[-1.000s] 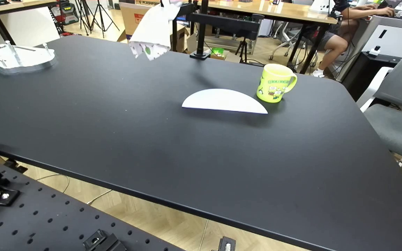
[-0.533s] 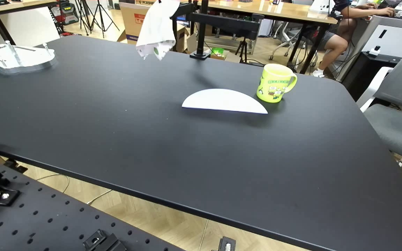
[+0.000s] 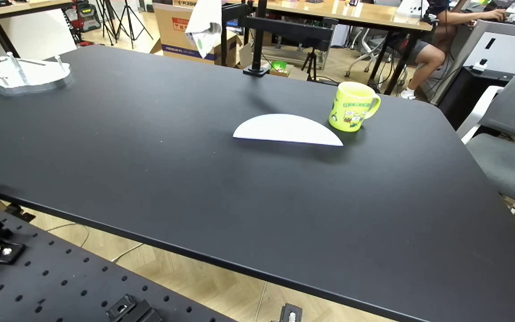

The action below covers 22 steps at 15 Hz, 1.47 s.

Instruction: Unhang the cloth from the stand,hang it back up and hang it again

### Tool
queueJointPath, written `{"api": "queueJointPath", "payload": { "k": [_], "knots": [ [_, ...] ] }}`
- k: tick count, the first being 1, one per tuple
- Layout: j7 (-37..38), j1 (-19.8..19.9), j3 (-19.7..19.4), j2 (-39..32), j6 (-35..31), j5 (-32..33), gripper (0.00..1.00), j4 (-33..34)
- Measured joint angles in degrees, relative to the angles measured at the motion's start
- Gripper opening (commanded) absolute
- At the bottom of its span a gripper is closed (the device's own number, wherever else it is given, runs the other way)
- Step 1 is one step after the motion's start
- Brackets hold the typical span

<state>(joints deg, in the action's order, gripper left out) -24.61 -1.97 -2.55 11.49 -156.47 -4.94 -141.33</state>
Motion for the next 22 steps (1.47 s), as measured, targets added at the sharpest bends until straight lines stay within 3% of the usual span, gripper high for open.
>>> {"api": "queueJointPath", "payload": {
  "k": [7,14,22],
  "knots": [
    [1.09,2.85,-4.71,0.55,-3.47,0.03,0.01,-1.28],
    [1.18,4.89,-7.48,-4.84,-6.74,-1.12,0.01,-3.88],
    [-11.34,1.51,-6.09,-13.99,-17.00,-23.55,0.01,-5.56]
  ]
}}
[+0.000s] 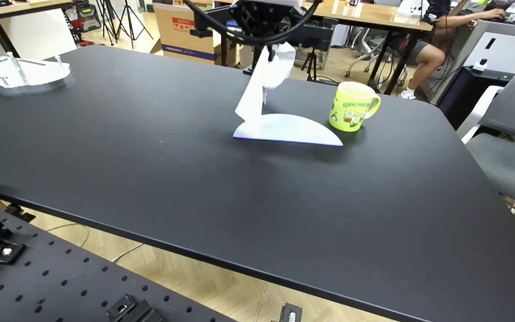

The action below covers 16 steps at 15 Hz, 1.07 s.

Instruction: Unhang the cloth from the stand,hang it back up and hang it again

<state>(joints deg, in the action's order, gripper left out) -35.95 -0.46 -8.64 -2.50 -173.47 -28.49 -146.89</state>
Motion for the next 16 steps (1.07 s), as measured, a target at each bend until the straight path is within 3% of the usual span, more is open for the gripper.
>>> {"api": "queueJointPath", "payload": {
  "k": [5,6,8,16],
  "knots": [
    [-6.81,0.66,2.19,-5.19,-0.19,-8.73,0.01,1.74],
    [-7.66,1.05,2.31,-6.25,-0.18,-9.43,0.29,2.30],
    [-8.84,2.00,2.35,-8.45,-0.12,-9.97,0.36,3.51],
    [-9.01,3.11,1.22,-12.86,0.27,-9.49,0.90,5.95]
  ]
}}
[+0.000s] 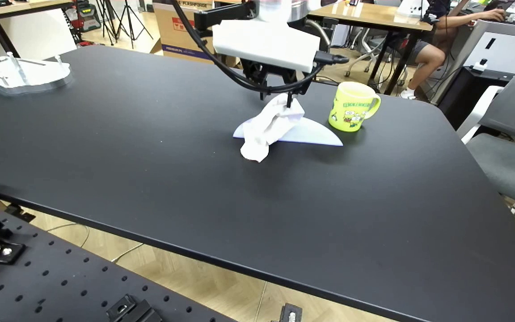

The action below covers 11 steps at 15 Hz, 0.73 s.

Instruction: Unhang the cloth from the stand,hang it back up and hang it again

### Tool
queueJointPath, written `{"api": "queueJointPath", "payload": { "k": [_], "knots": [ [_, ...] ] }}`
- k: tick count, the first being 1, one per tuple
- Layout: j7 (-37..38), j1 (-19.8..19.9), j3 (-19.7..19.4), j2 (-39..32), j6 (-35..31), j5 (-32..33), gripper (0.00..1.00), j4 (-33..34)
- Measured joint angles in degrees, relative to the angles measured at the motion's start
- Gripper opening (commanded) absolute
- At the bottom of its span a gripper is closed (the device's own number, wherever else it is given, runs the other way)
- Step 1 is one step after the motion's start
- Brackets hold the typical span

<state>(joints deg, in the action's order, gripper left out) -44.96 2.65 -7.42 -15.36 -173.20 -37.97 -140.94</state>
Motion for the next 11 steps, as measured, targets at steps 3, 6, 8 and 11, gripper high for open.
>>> {"api": "queueJointPath", "payload": {
  "k": [3,6,8,11],
  "knots": [
    [1.81,-1.40,-2.07,0.34,0.07,0.98,1.00,-0.33],
    [3.18,-3.11,-3.93,2.58,0.02,1.17,1.00,-1.60],
    [4.20,-4.27,-5.16,5.07,0.05,2.17,1.00,-3.20],
    [5.56,-5.33,-6.62,8.82,0.86,4.42,1.00,-5.77]
  ]
}}
